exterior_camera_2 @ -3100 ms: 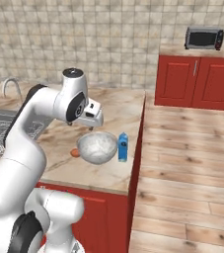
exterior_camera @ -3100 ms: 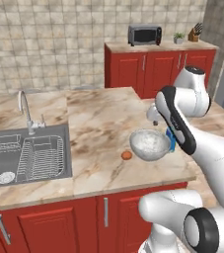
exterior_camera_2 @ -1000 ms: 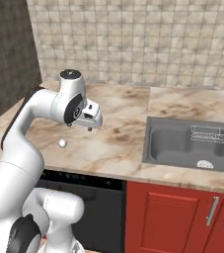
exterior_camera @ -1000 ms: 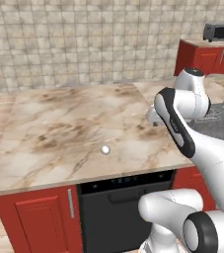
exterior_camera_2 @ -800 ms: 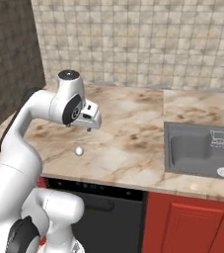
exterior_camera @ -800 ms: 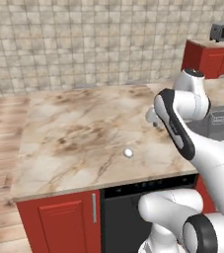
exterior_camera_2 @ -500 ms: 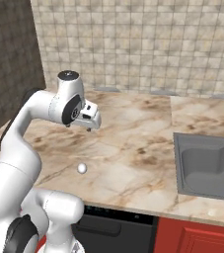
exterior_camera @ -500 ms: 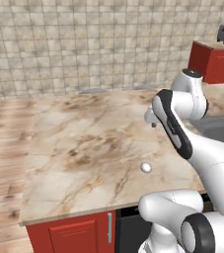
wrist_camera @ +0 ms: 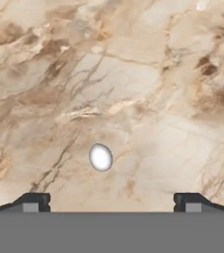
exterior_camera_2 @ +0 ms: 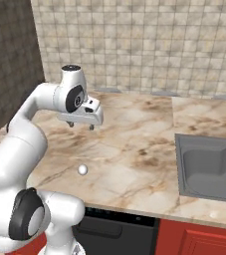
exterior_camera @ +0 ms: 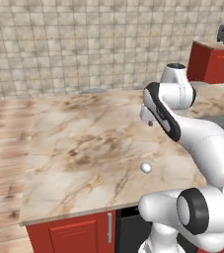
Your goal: Gather the eggs and milk located in the vicinity of the sink area and place them right next to the bowl.
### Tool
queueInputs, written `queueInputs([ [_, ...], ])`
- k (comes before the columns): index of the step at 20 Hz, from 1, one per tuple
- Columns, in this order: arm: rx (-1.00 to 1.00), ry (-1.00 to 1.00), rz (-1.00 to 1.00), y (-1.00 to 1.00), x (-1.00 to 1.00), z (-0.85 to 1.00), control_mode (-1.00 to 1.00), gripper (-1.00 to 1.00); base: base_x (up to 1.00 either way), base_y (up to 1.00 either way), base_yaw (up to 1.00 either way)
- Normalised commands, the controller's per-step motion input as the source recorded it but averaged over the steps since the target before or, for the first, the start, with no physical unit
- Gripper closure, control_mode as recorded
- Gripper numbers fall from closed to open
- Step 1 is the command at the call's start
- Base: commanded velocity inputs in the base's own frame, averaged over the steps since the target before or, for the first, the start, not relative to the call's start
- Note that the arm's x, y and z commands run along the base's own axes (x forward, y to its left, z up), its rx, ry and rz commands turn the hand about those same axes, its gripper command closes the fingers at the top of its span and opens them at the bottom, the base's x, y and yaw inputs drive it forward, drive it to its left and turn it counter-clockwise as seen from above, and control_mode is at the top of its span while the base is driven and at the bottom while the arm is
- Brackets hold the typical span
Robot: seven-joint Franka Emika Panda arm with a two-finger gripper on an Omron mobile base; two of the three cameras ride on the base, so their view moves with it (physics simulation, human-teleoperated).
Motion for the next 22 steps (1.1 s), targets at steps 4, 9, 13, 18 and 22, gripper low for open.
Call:
queueInputs([
  [4, -0.22, 0.19, 0.0, 0.2, 0.21, -0.4, -1.0, -1.0, 0.0, 0.0, 0.0],
  [9, 0.11, -0.04, 0.03, 0.02, -0.09, -1.0, -1.0, -1.0, 0.0, 0.0, 0.0],
  [13, 0.27, 0.0, 0.02, 0.0, -0.05, -0.74, -1.0, -1.0, 0.0, 0.0, 0.0],
  [18, 0.11, 0.02, 0.0, 0.04, 0.0, -0.3, -1.0, -1.0, 0.0, 0.0, 0.0],
  [22, -0.04, 0.1, 0.0, 0.19, 0.0, 0.0, -1.0, -1.0, 0.0, 0.0, 0.0],
])
